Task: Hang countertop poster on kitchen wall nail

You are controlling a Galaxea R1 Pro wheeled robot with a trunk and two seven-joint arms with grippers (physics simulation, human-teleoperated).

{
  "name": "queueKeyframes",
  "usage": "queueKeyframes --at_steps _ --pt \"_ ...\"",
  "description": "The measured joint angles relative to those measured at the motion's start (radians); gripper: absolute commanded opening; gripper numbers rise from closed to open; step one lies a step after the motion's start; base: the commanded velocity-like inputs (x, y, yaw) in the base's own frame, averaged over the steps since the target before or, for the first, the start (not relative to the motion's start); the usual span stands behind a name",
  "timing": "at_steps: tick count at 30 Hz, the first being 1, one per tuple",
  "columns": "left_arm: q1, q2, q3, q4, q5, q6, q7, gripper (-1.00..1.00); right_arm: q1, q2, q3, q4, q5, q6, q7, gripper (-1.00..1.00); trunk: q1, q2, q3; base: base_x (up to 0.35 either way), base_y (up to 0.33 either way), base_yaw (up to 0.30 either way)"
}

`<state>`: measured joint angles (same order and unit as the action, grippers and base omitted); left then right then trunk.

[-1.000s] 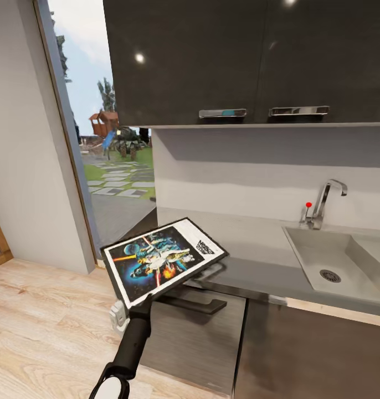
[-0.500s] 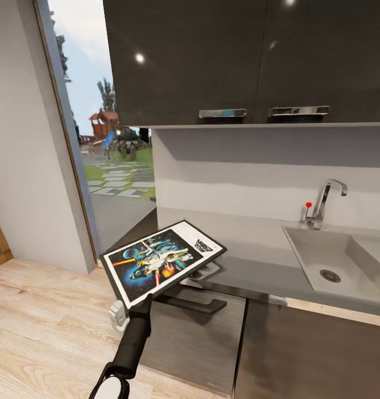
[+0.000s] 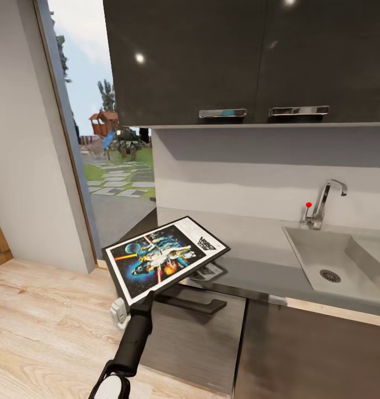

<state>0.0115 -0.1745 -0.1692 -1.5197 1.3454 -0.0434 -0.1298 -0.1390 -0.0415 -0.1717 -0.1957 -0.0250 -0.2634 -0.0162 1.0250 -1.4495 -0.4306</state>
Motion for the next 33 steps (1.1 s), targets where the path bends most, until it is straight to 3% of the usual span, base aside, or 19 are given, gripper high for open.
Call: queueKeyframes --at_steps 19,33 --pt "0.0 0.0 -0.019 -0.051 0.0 0.002 0.003 -1.0 0.0 0.0 0.0 0.0 0.0 -0.001 0.0 1.0 0.0 0.0 0.0 -0.006 0.0 0.0" --pt "0.0 0.0 -0.035 -0.053 0.0 0.0 0.004 -1.0 0.0 -0.001 -0.001 -0.002 0.0 -0.002 -0.001 1.0 0.001 0.0 0.0 -0.283 0.0 0.0"
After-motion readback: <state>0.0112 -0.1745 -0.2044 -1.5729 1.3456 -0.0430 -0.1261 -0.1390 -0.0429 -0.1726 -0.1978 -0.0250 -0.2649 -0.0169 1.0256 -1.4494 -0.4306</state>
